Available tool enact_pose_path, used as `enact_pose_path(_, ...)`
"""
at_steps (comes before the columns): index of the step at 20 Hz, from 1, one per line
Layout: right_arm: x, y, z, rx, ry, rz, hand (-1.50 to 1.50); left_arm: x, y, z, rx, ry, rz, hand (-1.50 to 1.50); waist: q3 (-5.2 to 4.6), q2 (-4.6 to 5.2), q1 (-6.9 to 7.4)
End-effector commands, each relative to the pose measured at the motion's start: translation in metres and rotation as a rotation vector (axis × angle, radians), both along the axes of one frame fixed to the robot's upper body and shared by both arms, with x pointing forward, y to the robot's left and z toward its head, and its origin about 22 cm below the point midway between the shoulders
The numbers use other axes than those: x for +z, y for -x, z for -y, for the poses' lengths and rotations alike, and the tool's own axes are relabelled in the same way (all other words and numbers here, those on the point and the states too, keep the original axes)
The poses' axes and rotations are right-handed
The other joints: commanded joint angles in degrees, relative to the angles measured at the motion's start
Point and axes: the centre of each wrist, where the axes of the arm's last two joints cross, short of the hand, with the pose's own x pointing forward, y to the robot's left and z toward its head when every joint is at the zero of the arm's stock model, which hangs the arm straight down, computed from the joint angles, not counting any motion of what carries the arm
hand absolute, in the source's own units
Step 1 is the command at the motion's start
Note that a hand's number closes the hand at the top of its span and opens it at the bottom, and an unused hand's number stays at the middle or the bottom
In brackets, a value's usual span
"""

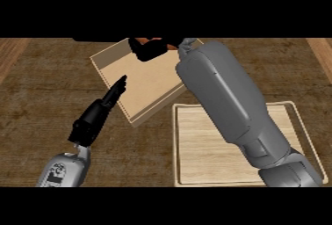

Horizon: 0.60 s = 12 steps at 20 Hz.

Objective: Pick the sweet potato from the tray and place it in the cardboard box

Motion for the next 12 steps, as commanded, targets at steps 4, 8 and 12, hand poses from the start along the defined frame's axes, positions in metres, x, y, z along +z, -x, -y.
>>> enact_pose_path(4,-0.043,-0.025,-0.001,-0.041,0.066,-0.029,1.5,0.01,-0.005,0.0,-0.028,0.003,0.016,0.0,0.0,0.36,1.11)
enact_pose_path(8,-0.069,-0.029,0.008,-0.12,0.002,-0.239,-1.5,0.004,-0.01,0.011,-0.06,0.007,0.015,0.0,-0.04,0.83,2.62)
enact_pose_path(12,-0.079,-0.034,0.013,-0.09,-0.011,-0.324,-1.5,0.0,-0.011,0.018,-0.048,-0.003,-0.001,0.0,-0.02,0.88,2.63)
